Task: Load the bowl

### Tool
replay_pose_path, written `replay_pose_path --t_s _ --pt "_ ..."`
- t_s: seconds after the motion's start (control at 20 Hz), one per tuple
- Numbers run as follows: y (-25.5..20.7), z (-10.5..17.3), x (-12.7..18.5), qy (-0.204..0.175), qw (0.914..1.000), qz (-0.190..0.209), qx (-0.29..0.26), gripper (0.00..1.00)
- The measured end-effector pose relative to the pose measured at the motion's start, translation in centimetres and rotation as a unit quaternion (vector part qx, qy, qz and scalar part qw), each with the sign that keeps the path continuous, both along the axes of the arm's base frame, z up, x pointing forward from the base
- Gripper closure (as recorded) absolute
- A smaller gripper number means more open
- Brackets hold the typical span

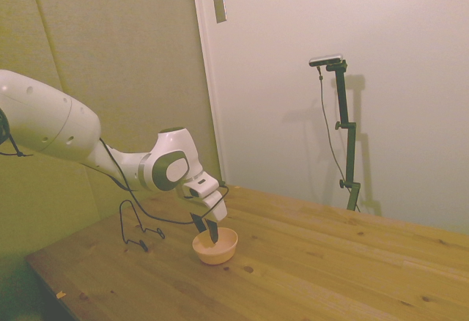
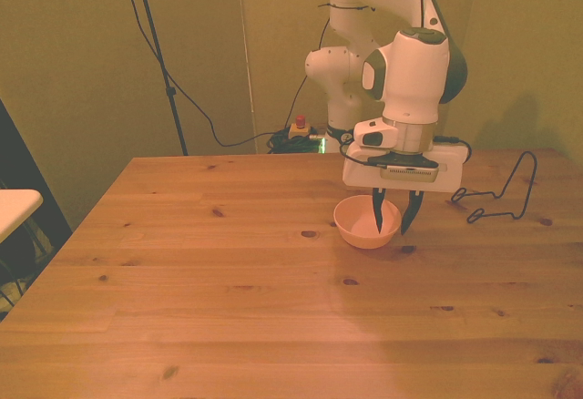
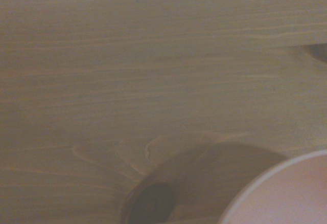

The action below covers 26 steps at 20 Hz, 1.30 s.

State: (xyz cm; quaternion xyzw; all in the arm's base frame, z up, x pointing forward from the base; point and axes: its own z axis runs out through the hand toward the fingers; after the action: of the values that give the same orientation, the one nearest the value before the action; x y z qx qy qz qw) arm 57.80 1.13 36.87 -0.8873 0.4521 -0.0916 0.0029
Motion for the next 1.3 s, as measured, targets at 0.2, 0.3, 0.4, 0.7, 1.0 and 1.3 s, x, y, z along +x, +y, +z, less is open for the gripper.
replay_pose_path --t_s 0.2,0.3,0.4,0.7,1.0,1.3 --pt "0.0 0.0 0.0 0.0 1.0 -0.002 0.001 1.0" --pt "-0.1 0.1 0.1 -0.001 1.0 -0.005 0.007 1.0" --pt "-0.3 0.2 0.1 0.0 0.9999 -0.006 0.013 1.0" --pt "-1.1 1.1 0.5 0.006 0.9994 0.001 0.035 1.0" --pt "-2.5 5.3 0.5 -0.007 0.9965 0.022 0.08 1.0" --pt "0.5 11.7 -0.9 -0.008 0.9866 0.072 0.146 1.0"
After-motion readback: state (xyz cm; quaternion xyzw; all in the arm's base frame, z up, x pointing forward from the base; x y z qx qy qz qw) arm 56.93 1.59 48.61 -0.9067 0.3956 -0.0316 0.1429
